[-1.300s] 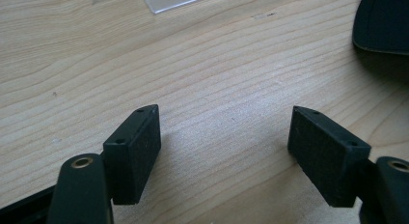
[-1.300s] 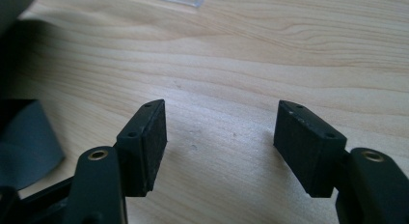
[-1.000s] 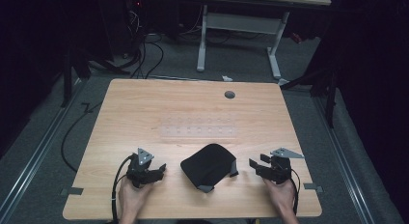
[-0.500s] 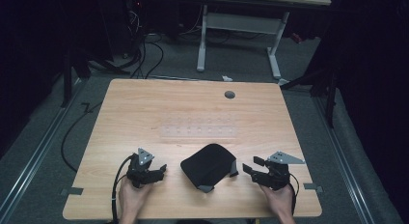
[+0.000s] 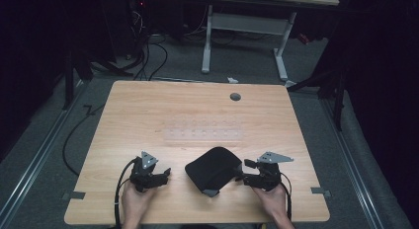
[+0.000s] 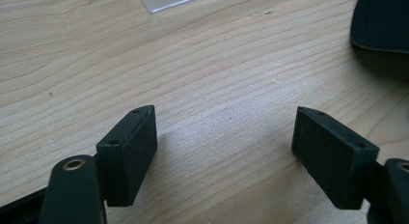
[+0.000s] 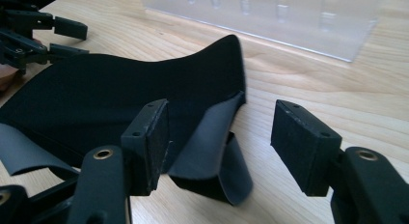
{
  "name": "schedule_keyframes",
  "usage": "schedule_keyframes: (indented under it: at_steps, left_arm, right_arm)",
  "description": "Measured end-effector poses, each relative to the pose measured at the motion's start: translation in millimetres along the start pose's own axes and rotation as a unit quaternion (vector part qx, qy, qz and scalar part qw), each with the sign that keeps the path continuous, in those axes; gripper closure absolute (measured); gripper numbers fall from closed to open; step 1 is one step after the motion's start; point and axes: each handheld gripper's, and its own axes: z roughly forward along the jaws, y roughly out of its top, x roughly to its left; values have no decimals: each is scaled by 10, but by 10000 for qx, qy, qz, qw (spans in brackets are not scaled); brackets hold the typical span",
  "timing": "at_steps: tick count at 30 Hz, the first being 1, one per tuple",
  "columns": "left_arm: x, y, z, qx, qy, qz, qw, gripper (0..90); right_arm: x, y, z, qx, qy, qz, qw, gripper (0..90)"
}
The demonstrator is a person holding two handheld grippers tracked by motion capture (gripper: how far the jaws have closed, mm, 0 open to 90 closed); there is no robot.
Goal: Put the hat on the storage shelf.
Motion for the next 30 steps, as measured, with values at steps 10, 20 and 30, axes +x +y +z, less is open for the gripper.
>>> schedule_keyframes:
  at_steps: [10,20,30]
  left_arm:
    - [-3,-3,-3,25,-24,24,10000,241]
    - [-3,-3,-3,24,-24,23,10000,241]
    - [-8,-4,-6,18,-57,20,10000,251]
  right_arm:
    - [21,0,247,252,205,15,9995,407]
    - [19,-27,375,398,316,26,9987,445]
    - [32,-75,457,581,272,-148,9978,484]
